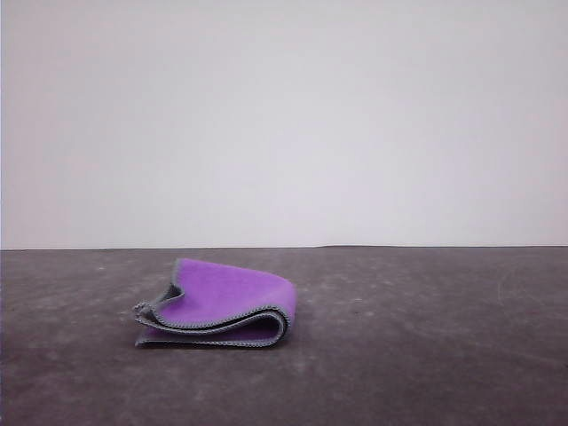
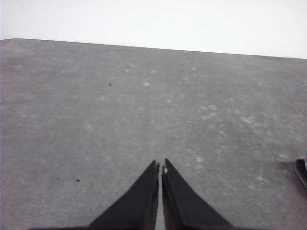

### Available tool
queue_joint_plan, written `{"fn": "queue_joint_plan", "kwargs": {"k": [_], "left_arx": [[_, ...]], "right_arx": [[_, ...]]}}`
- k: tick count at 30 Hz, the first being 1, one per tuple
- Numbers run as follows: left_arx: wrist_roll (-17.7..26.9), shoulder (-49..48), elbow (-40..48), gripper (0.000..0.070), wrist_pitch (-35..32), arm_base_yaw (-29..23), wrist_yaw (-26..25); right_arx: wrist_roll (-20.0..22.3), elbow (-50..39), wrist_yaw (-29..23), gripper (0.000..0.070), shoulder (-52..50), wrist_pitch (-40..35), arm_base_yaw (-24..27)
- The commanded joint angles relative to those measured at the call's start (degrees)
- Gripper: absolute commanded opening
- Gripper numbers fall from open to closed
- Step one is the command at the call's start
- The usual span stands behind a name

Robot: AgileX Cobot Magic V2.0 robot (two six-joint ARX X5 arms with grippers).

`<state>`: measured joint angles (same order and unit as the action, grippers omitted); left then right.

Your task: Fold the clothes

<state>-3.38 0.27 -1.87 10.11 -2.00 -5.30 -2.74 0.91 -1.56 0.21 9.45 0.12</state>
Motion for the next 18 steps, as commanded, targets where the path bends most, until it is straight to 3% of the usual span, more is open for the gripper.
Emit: {"fn": "queue_joint_plan", "kwargs": {"k": [1,18], "left_arx": [[0.8,0.0,1.2,0.0000,0.2,0.0,0.0],[0.8,0.0,1.2,0.0000,0.2,0.0,0.0]], "right_arx": [[0.2,-0.2,0.0,0.0012,0.0,-0.4,0.1],[0.2,-0.2,0.0,0.0012,0.0,-0.4,0.1]]}}
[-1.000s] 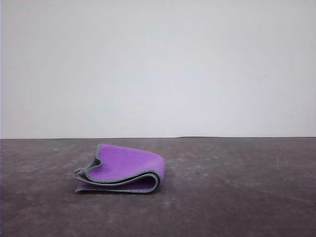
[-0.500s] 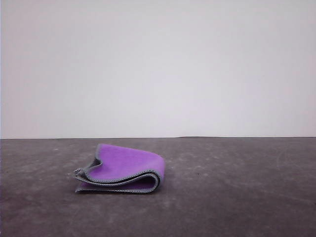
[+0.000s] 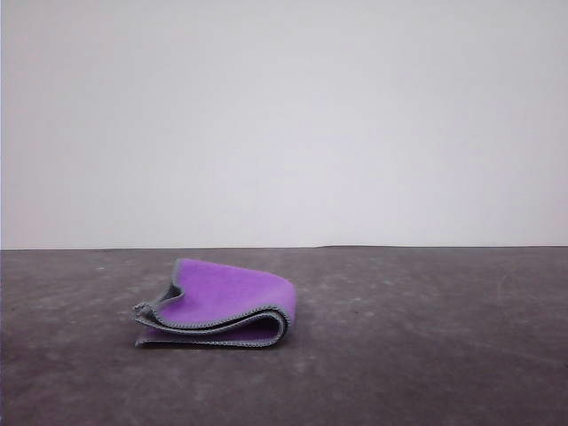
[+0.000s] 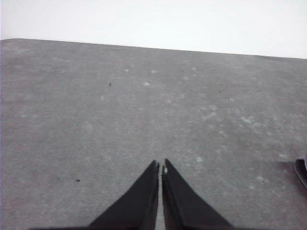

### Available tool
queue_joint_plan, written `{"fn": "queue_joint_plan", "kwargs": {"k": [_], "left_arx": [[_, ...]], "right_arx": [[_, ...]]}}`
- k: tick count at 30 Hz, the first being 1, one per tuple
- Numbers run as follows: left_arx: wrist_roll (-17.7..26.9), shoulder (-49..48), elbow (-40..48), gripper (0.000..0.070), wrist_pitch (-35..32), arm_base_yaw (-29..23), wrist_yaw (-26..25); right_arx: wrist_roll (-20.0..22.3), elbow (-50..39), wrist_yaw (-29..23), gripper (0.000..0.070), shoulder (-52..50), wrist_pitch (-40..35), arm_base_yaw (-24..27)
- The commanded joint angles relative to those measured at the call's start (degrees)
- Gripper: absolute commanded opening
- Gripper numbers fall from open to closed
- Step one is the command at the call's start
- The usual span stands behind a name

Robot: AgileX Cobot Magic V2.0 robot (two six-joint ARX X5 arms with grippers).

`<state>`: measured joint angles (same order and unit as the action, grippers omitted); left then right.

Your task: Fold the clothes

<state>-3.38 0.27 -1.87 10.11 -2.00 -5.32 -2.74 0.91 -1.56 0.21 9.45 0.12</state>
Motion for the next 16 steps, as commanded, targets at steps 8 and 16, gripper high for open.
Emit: {"fn": "queue_joint_plan", "kwargs": {"k": [8,16], "left_arx": [[0.8,0.0,1.2,0.0000,0.2,0.0,0.0],[0.8,0.0,1.2,0.0000,0.2,0.0,0.0]], "right_arx": [[0.2,-0.2,0.0,0.0012,0.0,-0.4,0.1],[0.2,-0.2,0.0,0.0012,0.0,-0.4,0.1]]}}
